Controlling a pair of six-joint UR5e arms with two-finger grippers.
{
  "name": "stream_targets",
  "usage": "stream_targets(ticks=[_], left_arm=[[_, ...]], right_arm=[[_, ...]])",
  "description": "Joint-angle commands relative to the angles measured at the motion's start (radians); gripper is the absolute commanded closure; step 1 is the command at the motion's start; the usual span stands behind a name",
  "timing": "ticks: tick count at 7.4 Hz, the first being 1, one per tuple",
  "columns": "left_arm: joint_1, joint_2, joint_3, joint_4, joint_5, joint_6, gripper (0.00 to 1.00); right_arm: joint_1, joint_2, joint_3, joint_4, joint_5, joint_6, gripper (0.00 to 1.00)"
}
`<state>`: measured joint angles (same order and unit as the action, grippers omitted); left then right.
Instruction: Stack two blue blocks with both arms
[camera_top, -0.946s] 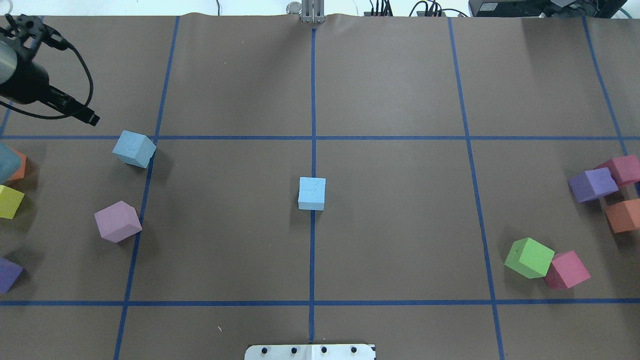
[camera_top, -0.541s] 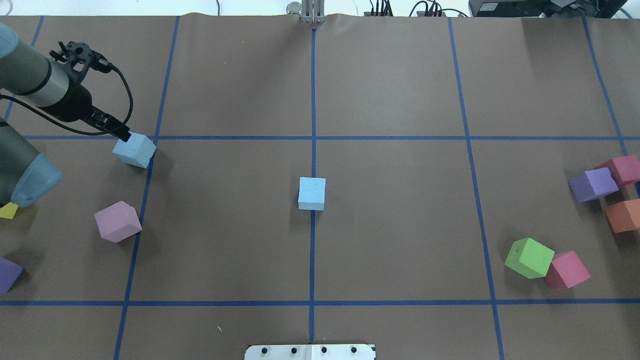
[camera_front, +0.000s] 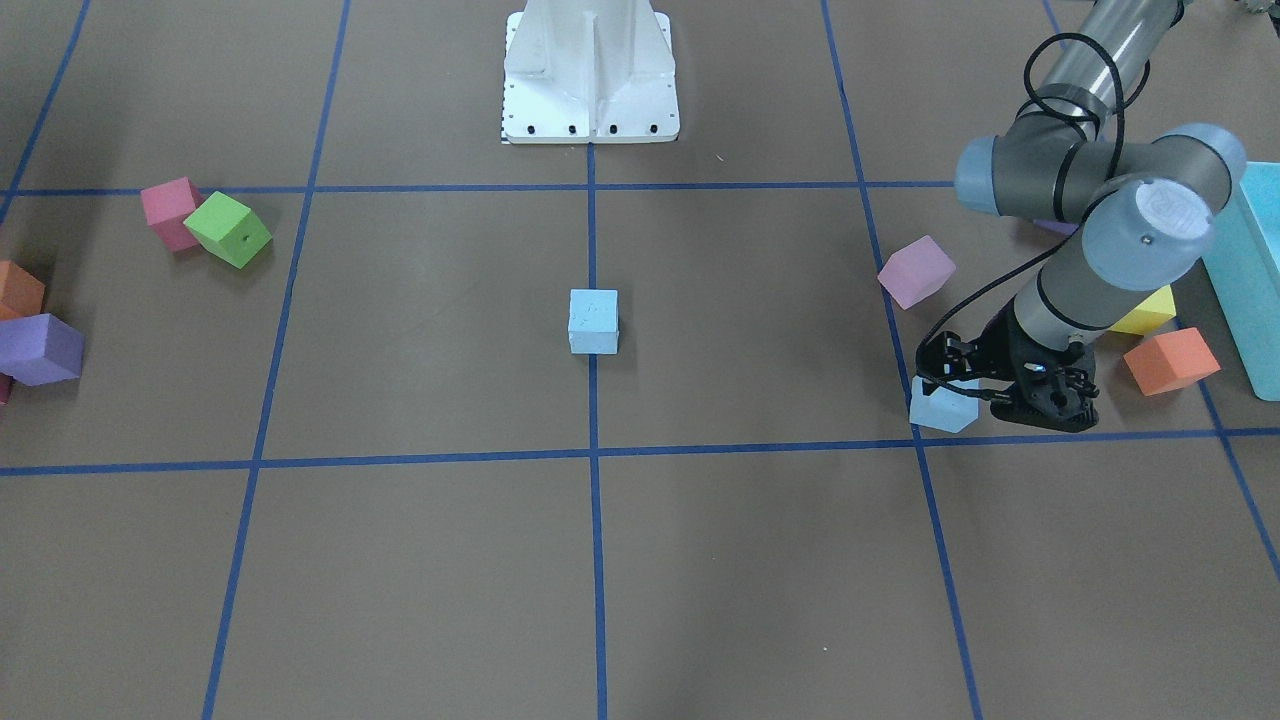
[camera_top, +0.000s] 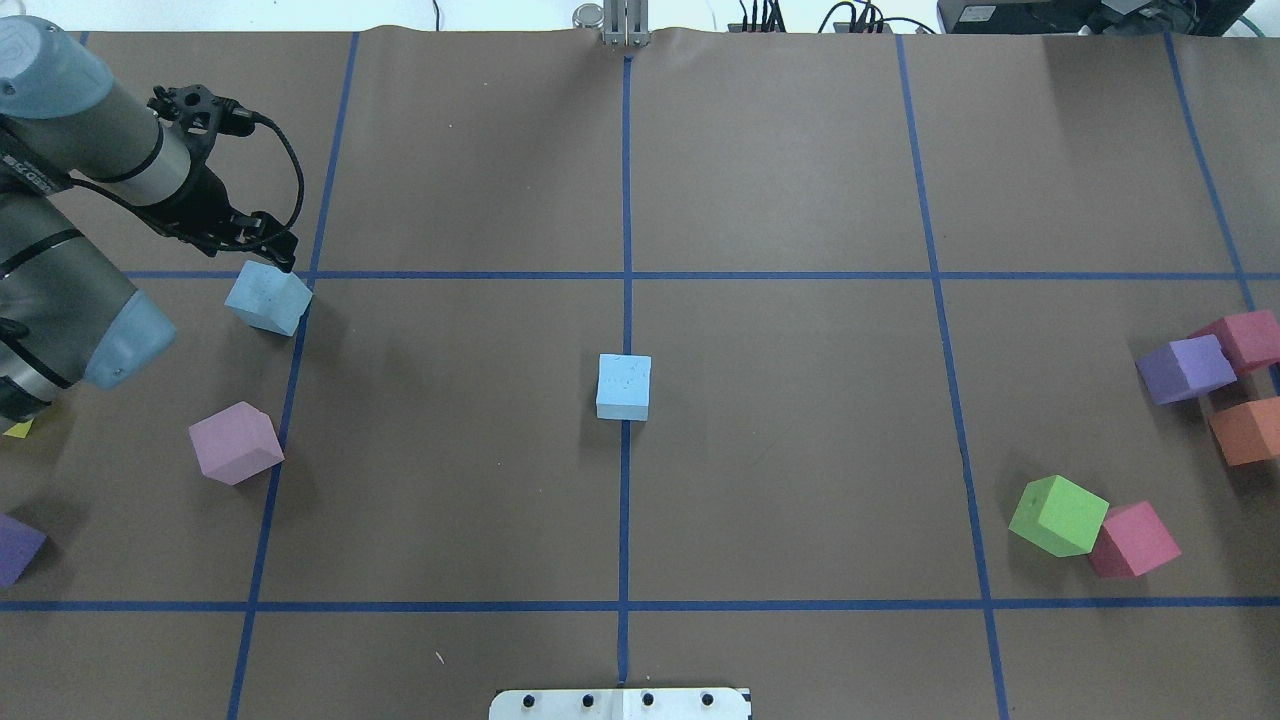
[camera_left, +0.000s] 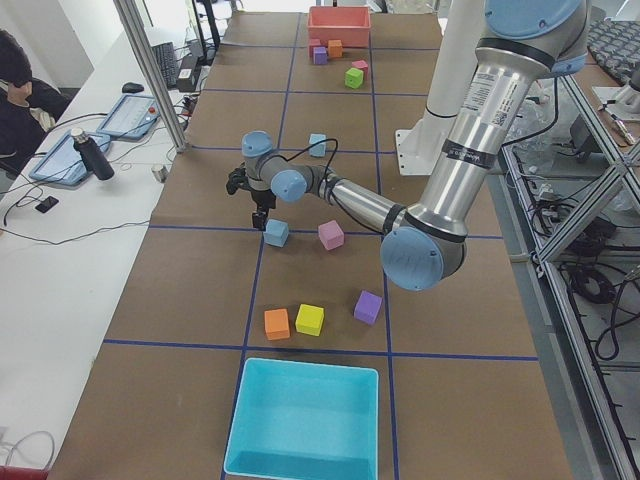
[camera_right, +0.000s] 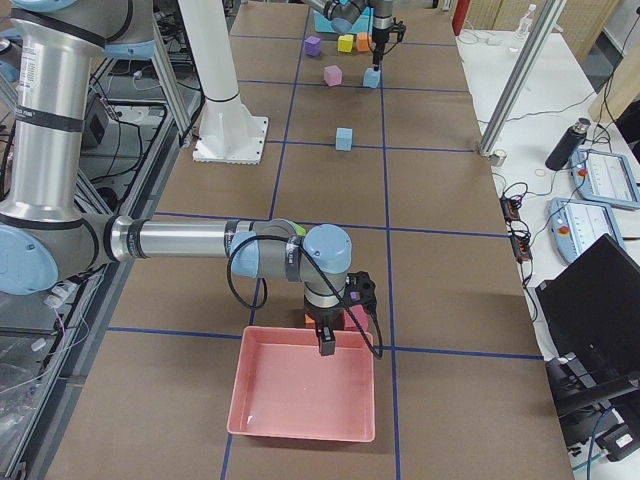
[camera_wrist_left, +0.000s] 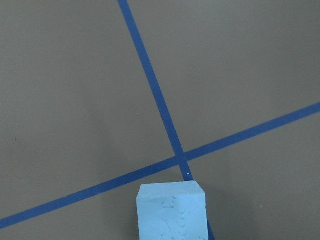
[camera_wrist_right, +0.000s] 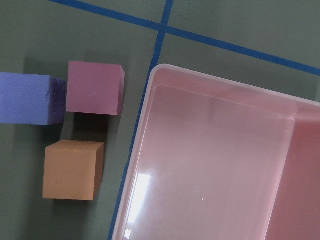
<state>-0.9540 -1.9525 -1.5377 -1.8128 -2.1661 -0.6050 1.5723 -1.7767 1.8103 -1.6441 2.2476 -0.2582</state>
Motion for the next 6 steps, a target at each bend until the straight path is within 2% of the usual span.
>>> stream_targets(ticks=[1,5,6], left_arm=[[0.023,-0.003,0.03,-0.034,0.003,-0.005,0.01],[0.053,0.0,0.048,-0.039,0.008,0.01,0.01],[0.06,0.0,0.092,-0.099,0.008,0.01,0.01]], right_arm=[[0.0,-0.001,-0.017,0.001,0.01,0.001,0.0],[0.0,-0.001,-0.017,0.001,0.012,0.001,0.0],[0.0,-0.001,-0.017,0.001,0.012,0.001,0.0]])
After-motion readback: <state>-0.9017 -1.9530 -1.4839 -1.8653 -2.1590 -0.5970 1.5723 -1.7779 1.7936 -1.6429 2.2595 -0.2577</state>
